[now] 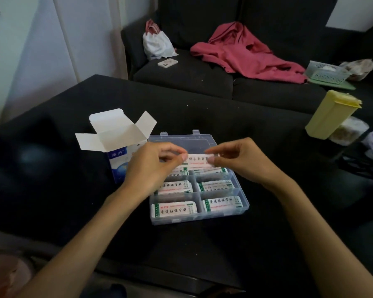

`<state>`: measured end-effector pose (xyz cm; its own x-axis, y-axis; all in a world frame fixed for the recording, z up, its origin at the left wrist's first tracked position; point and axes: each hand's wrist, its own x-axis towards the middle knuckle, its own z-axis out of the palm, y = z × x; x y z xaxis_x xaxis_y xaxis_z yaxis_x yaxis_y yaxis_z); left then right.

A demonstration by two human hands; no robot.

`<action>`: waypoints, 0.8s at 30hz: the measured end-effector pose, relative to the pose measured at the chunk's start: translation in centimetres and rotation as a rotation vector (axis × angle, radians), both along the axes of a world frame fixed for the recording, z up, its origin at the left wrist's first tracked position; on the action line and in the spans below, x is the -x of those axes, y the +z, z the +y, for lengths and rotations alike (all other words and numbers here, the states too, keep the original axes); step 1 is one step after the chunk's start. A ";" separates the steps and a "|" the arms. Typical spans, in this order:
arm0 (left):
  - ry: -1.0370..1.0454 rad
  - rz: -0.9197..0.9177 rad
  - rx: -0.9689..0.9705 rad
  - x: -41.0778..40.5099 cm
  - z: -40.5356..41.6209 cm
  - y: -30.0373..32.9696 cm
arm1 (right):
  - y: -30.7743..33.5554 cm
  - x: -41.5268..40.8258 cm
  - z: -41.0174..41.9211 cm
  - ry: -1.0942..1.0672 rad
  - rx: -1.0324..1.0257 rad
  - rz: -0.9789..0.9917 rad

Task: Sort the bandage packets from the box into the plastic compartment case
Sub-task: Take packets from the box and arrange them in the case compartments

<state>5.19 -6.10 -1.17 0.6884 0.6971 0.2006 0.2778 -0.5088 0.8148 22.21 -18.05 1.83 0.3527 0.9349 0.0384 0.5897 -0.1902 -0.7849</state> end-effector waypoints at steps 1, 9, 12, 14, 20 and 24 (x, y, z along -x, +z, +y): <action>-0.017 0.039 -0.021 -0.6 -0.4 -0.1 | -0.2 -0.4 -0.3 -0.001 0.046 -0.021; -0.122 0.288 -0.183 -3.9 -2.0 -1.7 | -2.3 -3.2 -1.8 -0.038 0.279 -0.031; -0.130 0.331 -0.249 -3.8 -2.1 -1.6 | -2.6 -3.4 -1.5 -0.023 0.323 -0.030; -0.142 0.353 -0.288 -3.7 -2.2 -1.5 | -2.5 -3.5 -1.5 -0.014 0.339 -0.028; -0.159 0.399 -0.392 -3.6 -2.1 -1.8 | -2.4 -3.0 -1.6 0.017 0.384 -0.176; -0.160 0.390 -0.456 -3.6 -2.1 -1.7 | -2.4 -2.8 -1.5 -0.006 0.418 -0.249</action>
<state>8.80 -8.24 -2.90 0.8600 0.4824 0.1666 0.4027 -0.8419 0.3592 24.98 -19.53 -0.62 0.3863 0.8862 -0.2556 0.7477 -0.4632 -0.4758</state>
